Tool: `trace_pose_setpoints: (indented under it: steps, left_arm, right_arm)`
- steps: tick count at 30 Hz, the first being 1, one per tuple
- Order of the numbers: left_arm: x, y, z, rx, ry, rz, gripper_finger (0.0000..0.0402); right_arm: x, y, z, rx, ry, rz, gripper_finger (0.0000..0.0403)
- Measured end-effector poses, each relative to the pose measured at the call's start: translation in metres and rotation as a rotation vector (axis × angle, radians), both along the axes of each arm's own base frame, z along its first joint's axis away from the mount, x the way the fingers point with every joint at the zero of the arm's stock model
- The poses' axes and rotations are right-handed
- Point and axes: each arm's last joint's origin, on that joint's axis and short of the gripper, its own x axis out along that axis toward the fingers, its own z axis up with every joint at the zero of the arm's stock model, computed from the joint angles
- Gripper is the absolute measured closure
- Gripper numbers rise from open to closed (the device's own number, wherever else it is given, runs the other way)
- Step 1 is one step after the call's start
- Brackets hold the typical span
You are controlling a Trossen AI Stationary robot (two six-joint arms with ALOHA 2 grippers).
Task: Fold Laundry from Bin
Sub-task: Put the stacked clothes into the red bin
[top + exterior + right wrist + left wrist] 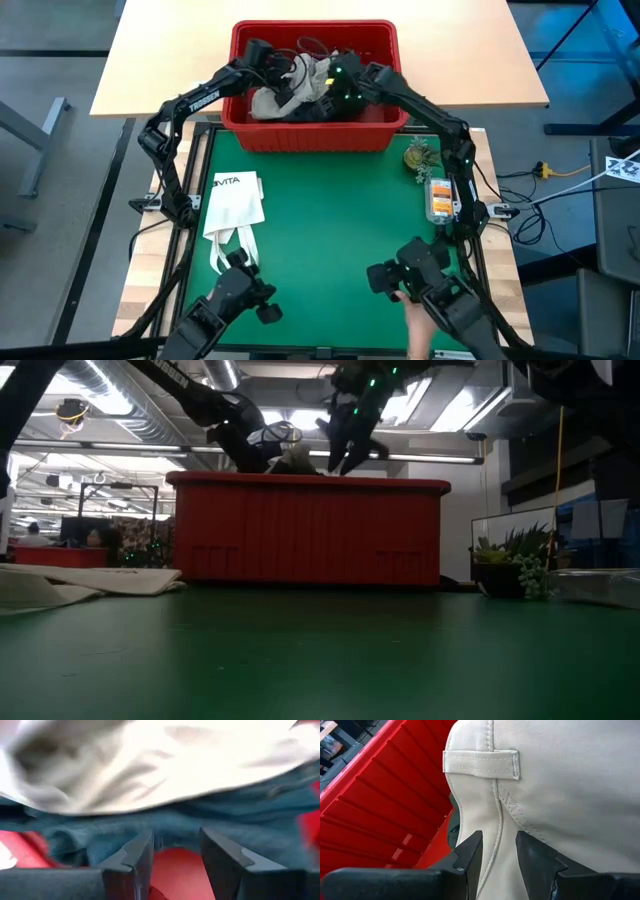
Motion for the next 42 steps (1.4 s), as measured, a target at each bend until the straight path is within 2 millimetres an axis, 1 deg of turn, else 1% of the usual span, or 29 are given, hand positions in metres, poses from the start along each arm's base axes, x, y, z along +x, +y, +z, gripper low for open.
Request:
trace_pose_setpoints:
  steps: [2, 4, 7, 9, 11, 14, 18, 20, 22, 25, 27, 29, 33, 38, 40, 42]
  left_arm:
    - [0.001, 0.0, 0.0, 0.0, 0.0, -0.003, 0.0286]
    - [0.001, -0.001, 0.0, 0.005, 0.006, -0.011, 0.0286]
    - [0.003, -0.002, 0.0, 0.022, 0.021, -0.03, 0.0286]
    - [0.003, -0.001, 0.001, 0.033, 0.028, -0.038, 0.0286]
    - [0.004, -0.002, 0.001, 0.041, 0.036, -0.049, 0.0286]
    - [0.007, -0.004, 0.001, 0.061, 0.059, -0.078, 0.0286]
    - [0.013, -0.008, 0.002, 0.086, 0.08, -0.114, 0.0286]
    - [0.016, -0.011, 0.002, 0.097, 0.093, -0.128, 0.0286]
    - [0.019, -0.012, 0.002, 0.112, 0.103, -0.119, 0.0286]
    - [0.02, -0.012, 0.004, 0.137, 0.115, -0.085, 0.0286]
    - [0.02, -0.011, 0.005, 0.151, 0.105, -0.081, 0.0286]
    - [0.021, -0.01, 0.007, 0.17, 0.089, -0.08, 0.0286]
    - [0.023, -0.011, 0.008, 0.179, 0.08, -0.083, 0.0286]
    - [0.027, -0.015, 0.009, 0.188, 0.083, -0.083, 0.0286]
    - [0.028, -0.017, 0.012, 0.201, 0.083, -0.076, 0.0286]
    - [0.028, -0.017, 0.017, 0.209, 0.091, -0.06, 0.0286]
  right_arm:
    - [-0.004, 0.005, 0.016, -0.012, -0.005, 0.003, 0.0244]
    - [-0.007, 0.01, 0.027, -0.063, -0.038, 0.0, 0.0244]
    - [-0.007, 0.009, 0.041, -0.162, -0.101, -0.01, 0.0244]
    - [-0.004, 0.005, 0.046, -0.222, -0.139, -0.015, 0.0244]
    - [0.001, -0.001, 0.045, -0.261, -0.176, -0.006, 0.0244]
    - [0.011, -0.013, 0.033, -0.259, -0.232, 0.054, 0.0244]
    - [0.026, -0.027, 0.007, -0.205, -0.282, 0.147, 0.0244]
    - [0.03, -0.031, -0.005, -0.166, -0.283, 0.171, 0.0244]
    - [0.03, -0.031, -0.014, -0.114, -0.242, 0.158, 0.0244]
    - [0.024, -0.027, -0.024, -0.045, -0.126, 0.099, 0.0244]
    - [0.021, -0.024, -0.029, -0.02, -0.04, 0.079, 0.0244]
    - [0.019, -0.023, -0.032, -0.005, 0.006, 0.066, 0.0244]
    - [0.018, -0.023, -0.039, 0.025, 0.033, 0.061, 0.0244]
    - [0.022, -0.028, -0.07, 0.135, 0.099, 0.061, 0.0244]
    - [0.024, -0.03, -0.077, 0.159, 0.096, 0.071, 0.0244]
    - [0.025, -0.032, -0.08, 0.168, 0.08, 0.089, 0.0244]
